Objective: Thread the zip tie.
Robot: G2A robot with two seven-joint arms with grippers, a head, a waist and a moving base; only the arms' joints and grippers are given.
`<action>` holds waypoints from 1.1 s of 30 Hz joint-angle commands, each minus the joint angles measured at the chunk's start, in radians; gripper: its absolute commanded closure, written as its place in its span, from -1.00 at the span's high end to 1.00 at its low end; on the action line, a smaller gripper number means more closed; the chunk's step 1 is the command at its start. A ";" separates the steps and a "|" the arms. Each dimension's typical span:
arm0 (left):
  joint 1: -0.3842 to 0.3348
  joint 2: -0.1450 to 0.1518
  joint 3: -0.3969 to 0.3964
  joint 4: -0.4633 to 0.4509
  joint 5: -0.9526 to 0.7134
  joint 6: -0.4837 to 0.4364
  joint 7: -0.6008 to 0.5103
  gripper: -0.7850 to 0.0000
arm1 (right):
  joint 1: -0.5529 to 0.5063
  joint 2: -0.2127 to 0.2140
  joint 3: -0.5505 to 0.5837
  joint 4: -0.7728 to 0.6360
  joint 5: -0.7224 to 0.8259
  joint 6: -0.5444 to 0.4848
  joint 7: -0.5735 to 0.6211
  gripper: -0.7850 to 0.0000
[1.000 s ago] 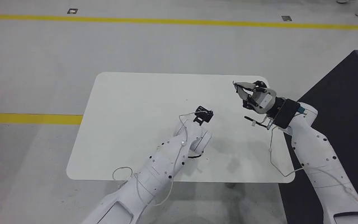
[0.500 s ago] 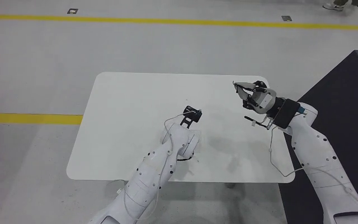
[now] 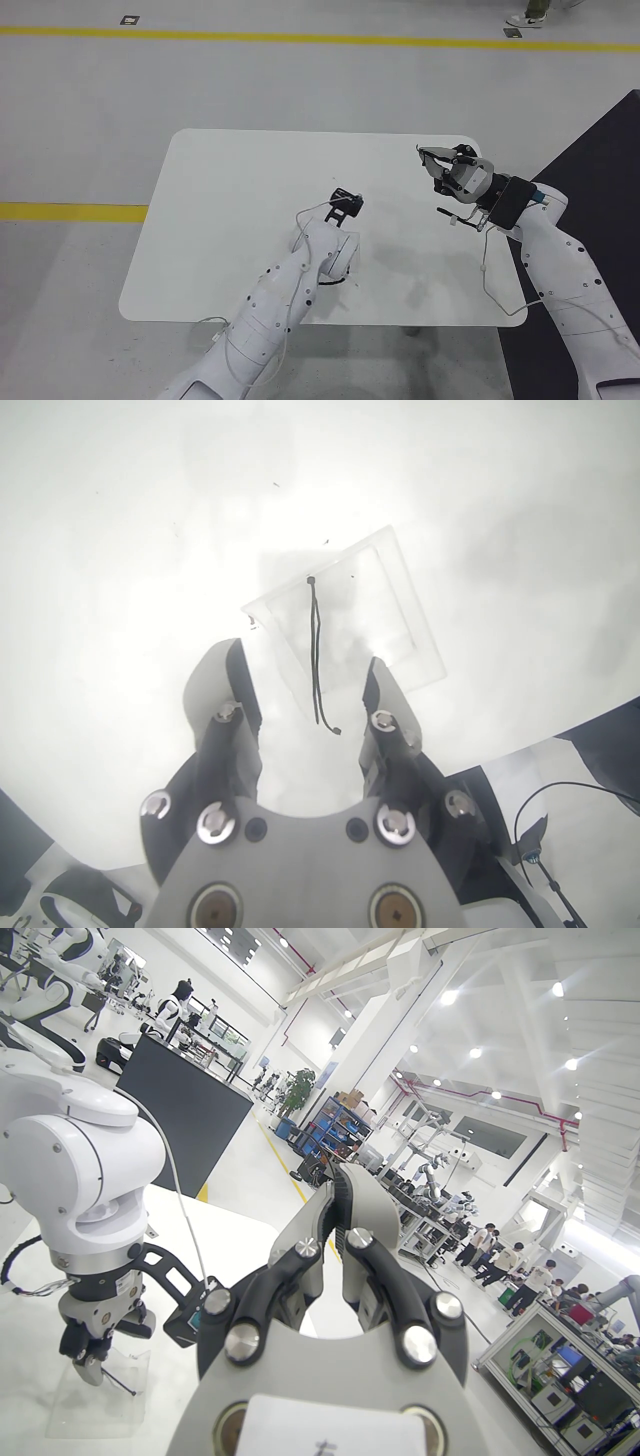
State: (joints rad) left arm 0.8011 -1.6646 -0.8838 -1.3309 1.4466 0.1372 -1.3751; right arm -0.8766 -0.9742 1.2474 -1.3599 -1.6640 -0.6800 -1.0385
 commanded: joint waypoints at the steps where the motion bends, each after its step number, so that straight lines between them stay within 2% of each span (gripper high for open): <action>1: 0.008 0.002 -0.005 -0.014 0.014 0.000 -0.001 0.47 | 0.000 0.000 0.000 0.000 0.000 0.000 0.000 -1.00; 4: 0.022 0.003 -0.009 -0.032 0.020 -0.004 0.002 0.42 | 0.000 0.000 0.000 0.000 0.000 0.000 0.000 -1.00; 6: 0.028 0.002 -0.011 -0.038 0.020 -0.008 0.014 0.19 | 0.000 0.000 0.000 0.000 0.000 0.000 0.000 -1.00; 7: 0.031 0.001 -0.009 -0.037 0.020 -0.009 0.021 0.00 | 0.000 0.000 0.000 0.000 0.000 0.000 0.000 -1.00; 14: 0.011 -0.014 0.020 0.034 -0.013 -0.032 0.024 -0.17 | 0.000 0.000 0.000 0.000 0.000 0.000 0.000 -1.00; 20: -0.016 -0.023 0.019 0.090 -0.021 -0.017 0.035 -0.14 | 0.000 0.000 0.000 0.000 0.000 0.000 0.000 -1.00; 24: -0.031 -0.028 0.018 0.128 -0.025 -0.020 0.026 -0.25 | 0.000 0.000 0.000 0.000 0.000 0.000 0.000 -1.00; 29: -0.035 -0.034 0.020 0.136 -0.032 -0.019 0.032 -0.29 | 0.000 0.000 0.000 0.000 0.000 0.000 0.000 -1.00; 33: -0.031 -0.036 0.022 0.136 -0.029 -0.020 0.017 -0.24 | 0.000 0.000 0.000 0.000 0.000 0.000 0.000 -1.00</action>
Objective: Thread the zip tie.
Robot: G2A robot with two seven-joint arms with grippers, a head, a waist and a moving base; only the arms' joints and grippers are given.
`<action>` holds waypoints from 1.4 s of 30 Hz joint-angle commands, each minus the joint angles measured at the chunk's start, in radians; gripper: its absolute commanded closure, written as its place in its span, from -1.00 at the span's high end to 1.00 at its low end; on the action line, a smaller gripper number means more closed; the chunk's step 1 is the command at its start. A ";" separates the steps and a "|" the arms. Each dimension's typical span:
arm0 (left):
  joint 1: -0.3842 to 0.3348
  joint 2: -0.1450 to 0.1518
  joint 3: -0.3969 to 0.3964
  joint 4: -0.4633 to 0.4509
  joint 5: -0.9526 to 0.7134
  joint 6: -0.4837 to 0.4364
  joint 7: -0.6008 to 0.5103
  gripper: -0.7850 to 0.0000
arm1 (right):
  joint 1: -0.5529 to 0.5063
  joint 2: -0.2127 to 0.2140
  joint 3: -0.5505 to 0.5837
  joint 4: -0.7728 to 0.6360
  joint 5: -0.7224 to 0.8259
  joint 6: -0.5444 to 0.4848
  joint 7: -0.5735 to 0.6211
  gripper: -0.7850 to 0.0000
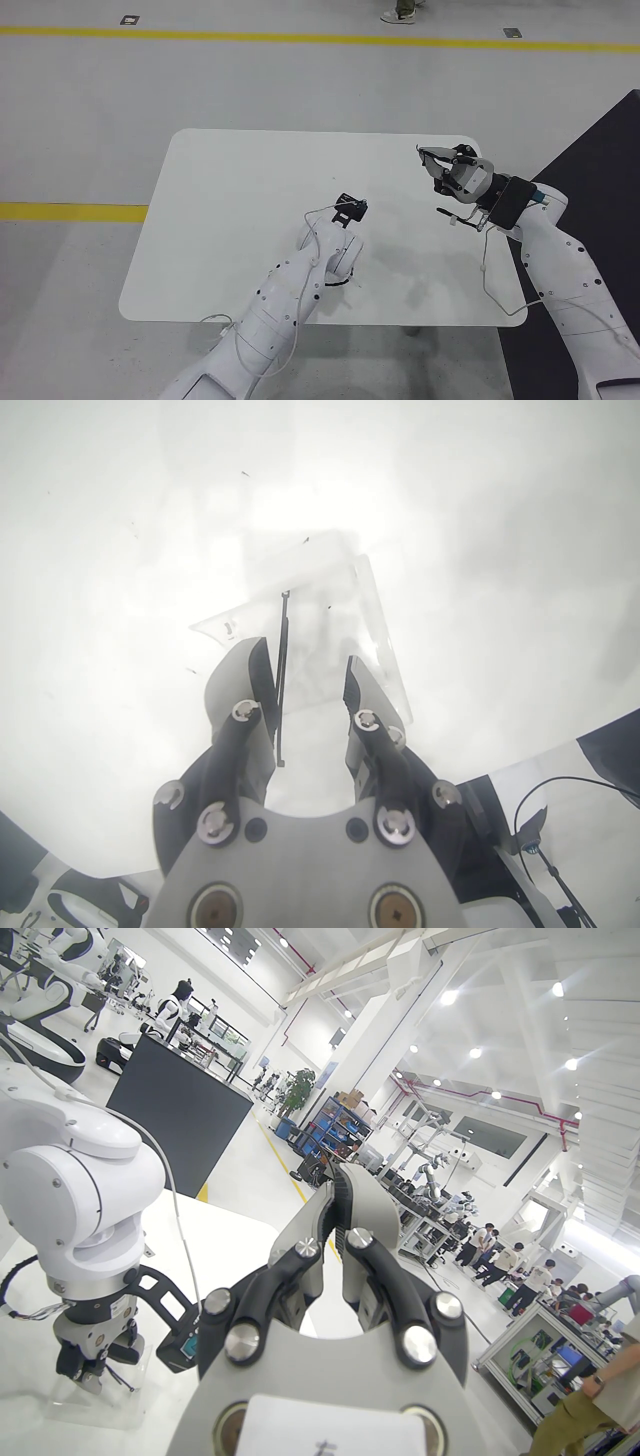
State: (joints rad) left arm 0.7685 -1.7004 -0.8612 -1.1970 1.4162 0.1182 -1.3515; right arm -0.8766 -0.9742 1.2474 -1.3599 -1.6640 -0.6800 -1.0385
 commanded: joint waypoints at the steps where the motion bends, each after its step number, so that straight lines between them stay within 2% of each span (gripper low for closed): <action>1: 0.001 -0.001 0.000 0.007 0.004 -0.002 -0.017 -0.25 | 0.000 0.000 0.000 0.000 0.000 0.000 0.000 -1.00; 16: -0.005 -0.010 -0.003 0.045 0.028 0.001 -0.040 -0.32 | 0.000 0.000 0.000 0.000 0.000 0.000 0.000 -1.00; 27: 0.004 -0.013 -0.014 0.011 0.045 0.005 -0.006 -0.30 | 0.000 0.000 0.000 0.000 0.000 0.000 0.000 -1.00; 42: -0.027 -0.028 -0.017 0.112 0.052 0.011 -0.007 -0.31 | 0.000 0.000 0.000 0.000 0.000 0.000 0.000 -1.00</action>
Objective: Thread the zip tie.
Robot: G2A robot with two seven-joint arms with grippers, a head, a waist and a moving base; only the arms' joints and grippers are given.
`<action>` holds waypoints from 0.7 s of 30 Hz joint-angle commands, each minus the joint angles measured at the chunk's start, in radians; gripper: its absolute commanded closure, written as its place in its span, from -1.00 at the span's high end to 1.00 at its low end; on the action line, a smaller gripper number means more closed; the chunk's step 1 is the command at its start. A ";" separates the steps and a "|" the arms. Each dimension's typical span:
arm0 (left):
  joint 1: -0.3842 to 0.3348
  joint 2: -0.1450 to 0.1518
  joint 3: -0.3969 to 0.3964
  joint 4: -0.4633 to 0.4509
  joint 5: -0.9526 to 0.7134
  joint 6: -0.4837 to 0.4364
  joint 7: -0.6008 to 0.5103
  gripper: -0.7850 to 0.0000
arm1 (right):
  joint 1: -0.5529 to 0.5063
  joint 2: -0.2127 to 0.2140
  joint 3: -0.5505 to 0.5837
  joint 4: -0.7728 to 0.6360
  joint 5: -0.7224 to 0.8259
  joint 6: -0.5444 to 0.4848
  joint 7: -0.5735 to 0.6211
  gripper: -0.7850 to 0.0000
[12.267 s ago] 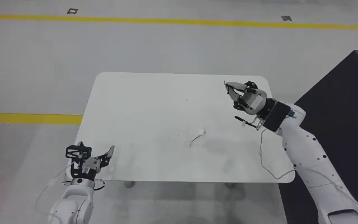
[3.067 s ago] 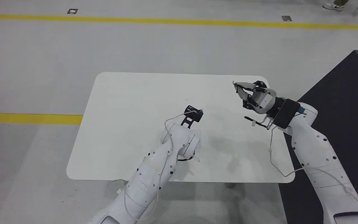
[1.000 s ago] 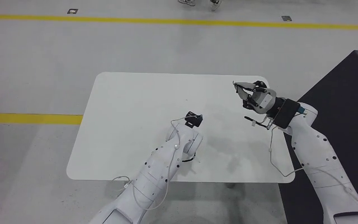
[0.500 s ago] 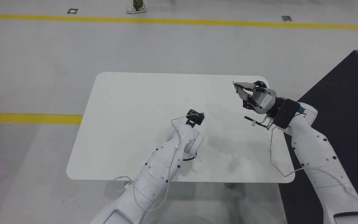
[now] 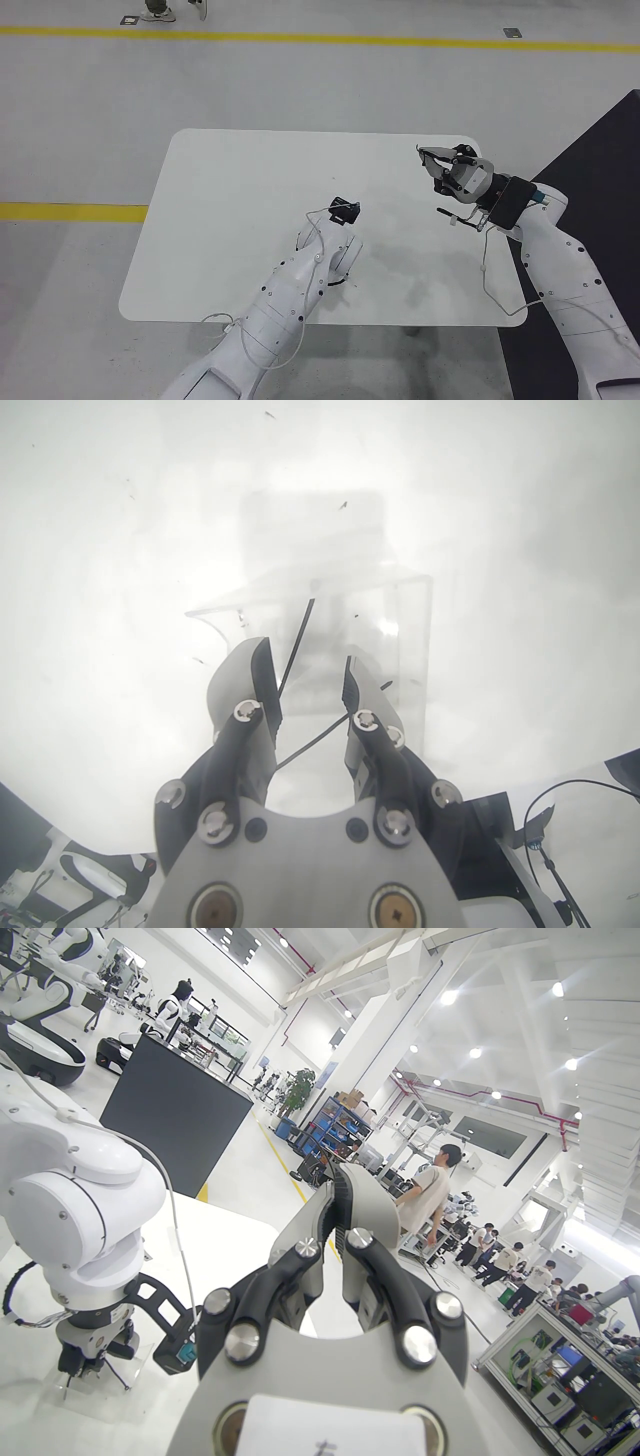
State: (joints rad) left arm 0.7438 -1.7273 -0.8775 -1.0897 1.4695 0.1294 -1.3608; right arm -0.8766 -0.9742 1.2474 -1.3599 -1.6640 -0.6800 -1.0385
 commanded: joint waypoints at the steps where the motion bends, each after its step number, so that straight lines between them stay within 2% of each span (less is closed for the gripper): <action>1: -0.004 -0.002 -0.001 0.009 -0.003 -0.001 0.004 -0.31 | 0.000 0.000 0.000 0.000 0.000 0.000 0.000 -1.00; 14: -0.014 -0.018 0.006 0.022 -0.027 -0.011 0.041 -0.28 | 0.000 0.000 0.000 0.000 0.000 0.000 0.000 -1.00; 21: -0.032 -0.024 -0.001 0.065 -0.026 -0.005 0.059 -0.29 | 0.000 0.000 0.000 0.000 0.000 0.000 0.000 -1.00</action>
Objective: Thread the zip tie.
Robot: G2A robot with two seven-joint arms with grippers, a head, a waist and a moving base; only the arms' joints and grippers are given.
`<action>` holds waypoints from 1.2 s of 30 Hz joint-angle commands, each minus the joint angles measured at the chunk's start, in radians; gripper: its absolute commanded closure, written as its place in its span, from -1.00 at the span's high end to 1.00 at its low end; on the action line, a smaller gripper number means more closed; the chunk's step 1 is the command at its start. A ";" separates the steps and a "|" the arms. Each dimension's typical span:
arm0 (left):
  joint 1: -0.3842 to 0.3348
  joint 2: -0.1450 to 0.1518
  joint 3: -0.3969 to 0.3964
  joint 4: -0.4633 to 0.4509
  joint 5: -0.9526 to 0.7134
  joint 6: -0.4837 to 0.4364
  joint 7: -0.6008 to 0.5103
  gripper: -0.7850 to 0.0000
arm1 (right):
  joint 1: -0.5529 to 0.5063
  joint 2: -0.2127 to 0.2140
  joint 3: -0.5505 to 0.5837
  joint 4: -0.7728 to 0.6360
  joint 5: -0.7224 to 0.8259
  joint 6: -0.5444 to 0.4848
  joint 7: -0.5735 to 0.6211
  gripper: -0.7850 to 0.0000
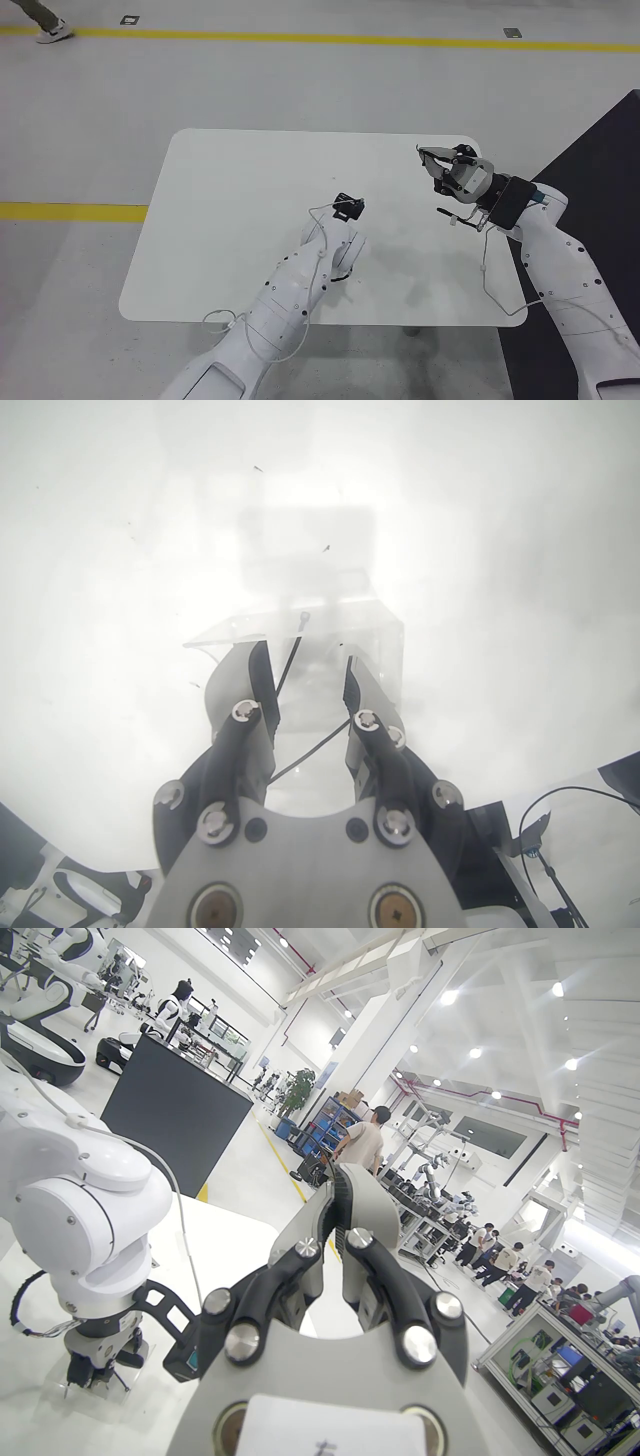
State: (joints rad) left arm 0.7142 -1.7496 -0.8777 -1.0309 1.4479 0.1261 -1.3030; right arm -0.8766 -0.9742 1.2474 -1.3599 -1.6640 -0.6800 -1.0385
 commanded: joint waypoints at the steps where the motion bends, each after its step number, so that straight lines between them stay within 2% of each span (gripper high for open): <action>1: -0.005 -0.002 -0.001 0.012 -0.006 -0.003 0.004 -0.28 | 0.000 0.000 0.000 0.000 0.000 0.000 0.000 -1.00; 5: -0.013 -0.007 0.000 0.033 -0.009 0.001 0.012 -0.29 | 0.000 0.000 0.000 0.000 0.000 0.000 0.000 -1.00; 10: -0.027 -0.016 0.006 0.062 -0.018 0.000 0.019 -0.41 | 0.000 0.000 0.000 0.000 0.000 0.000 0.000 -1.00; 15: -0.042 -0.023 0.008 0.089 -0.021 0.003 0.020 -0.95 | 0.000 0.000 0.000 0.000 0.000 0.000 0.000 -1.00; 16: -0.045 -0.024 0.008 0.095 -0.020 0.004 0.020 -1.00 | 0.000 0.000 0.000 0.000 0.000 0.000 0.000 -1.00; 21: -0.052 -0.029 0.007 0.099 -0.022 0.004 0.021 -1.00 | 0.000 0.000 0.000 0.000 0.000 0.000 0.000 -1.00; 28: -0.039 -0.026 -0.004 0.058 -0.009 0.000 0.005 -1.00 | 0.000 0.000 0.000 0.000 0.000 0.000 0.000 -1.00; 30: -0.037 -0.025 -0.003 0.059 0.003 -0.007 0.001 -0.59 | 0.000 0.000 0.000 0.000 0.000 0.000 0.000 -1.00; 32: -0.039 -0.025 0.003 0.069 0.024 -0.014 0.005 -0.42 | 0.000 0.000 0.000 0.000 0.000 0.000 0.000 -1.00; 34: -0.039 -0.027 0.007 0.077 0.027 -0.023 0.005 -0.31 | 0.000 0.000 0.000 0.000 0.000 0.000 0.000 -1.00; 36: -0.038 -0.028 0.011 0.077 0.029 -0.039 0.002 -0.35 | 0.000 0.000 0.000 0.000 0.000 0.000 0.000 -1.00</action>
State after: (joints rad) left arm 0.6747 -1.7768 -0.8688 -0.9533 1.4781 0.0954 -1.2983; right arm -0.8766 -0.9742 1.2474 -1.3599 -1.6640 -0.6800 -1.0385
